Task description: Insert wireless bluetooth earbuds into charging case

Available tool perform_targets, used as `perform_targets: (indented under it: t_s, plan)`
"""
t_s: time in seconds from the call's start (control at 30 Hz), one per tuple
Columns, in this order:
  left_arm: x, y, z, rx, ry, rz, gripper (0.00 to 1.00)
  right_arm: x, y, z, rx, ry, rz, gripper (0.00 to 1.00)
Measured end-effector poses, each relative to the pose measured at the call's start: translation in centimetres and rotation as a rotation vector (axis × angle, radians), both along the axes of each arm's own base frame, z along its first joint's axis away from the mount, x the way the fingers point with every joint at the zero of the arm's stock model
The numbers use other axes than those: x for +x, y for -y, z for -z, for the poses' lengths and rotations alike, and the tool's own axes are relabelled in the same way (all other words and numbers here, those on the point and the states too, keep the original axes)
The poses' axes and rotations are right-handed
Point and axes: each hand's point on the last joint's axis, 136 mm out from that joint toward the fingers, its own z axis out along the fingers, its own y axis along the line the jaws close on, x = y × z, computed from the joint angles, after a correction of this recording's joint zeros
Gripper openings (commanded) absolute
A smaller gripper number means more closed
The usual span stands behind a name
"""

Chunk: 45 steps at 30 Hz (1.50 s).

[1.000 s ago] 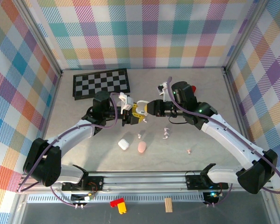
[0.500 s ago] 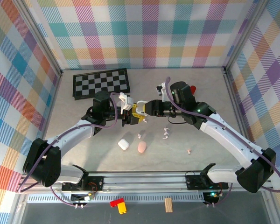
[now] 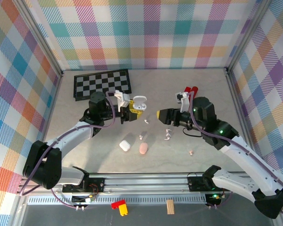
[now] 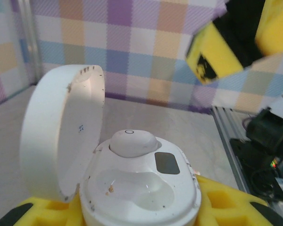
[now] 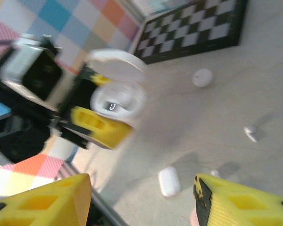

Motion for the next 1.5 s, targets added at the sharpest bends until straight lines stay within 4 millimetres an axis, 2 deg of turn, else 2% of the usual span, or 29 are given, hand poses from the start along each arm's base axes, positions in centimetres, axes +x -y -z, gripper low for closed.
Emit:
perform_targets:
  t_s: [0.03,0.17,0.3,0.43,0.6,0.9,1.1,1.3,1.5]
  plan:
    - [0.4,-0.5,-0.2,-0.013,0.001,-0.022,0.33,0.2,0.2,1.0,-0.008,-0.024,0.020,0.59]
    - [1.6,-2.1,-1.1,-0.067,0.010,-0.093,0.33,1.4,-0.1,7.5,-0.054,-0.188,0.091,0.60]
    - [1.4,-2.9,-2.7,-0.104,0.038,-0.123,0.34,2.3,-1.4,13.6,-0.082,-0.360,0.115,0.59]
    - [0.6,-3.3,-4.4,-0.128,0.082,-0.128,0.34,2.9,-3.3,17.8,-0.102,-0.477,0.088,0.58]
    - [-0.1,-3.6,-5.0,-0.148,0.091,-0.127,0.34,3.8,-6.5,22.2,-0.150,-0.595,0.019,0.56]
    - [-0.9,-3.9,-5.1,-0.164,0.087,-0.128,0.34,5.9,-10.6,25.2,-0.159,-0.655,-0.082,0.54]
    - [-1.0,-3.9,-5.2,-0.165,0.090,-0.129,0.34,5.7,-11.5,26.5,-0.164,-0.682,-0.125,0.54]
    - [-0.9,-4.0,-5.1,-0.165,0.088,-0.136,0.34,4.6,-11.9,26.5,-0.173,-0.681,-0.151,0.54]
    - [-0.9,-4.0,-5.0,-0.165,0.086,-0.136,0.34,1.9,-11.9,26.6,-0.198,-0.691,-0.184,0.54]
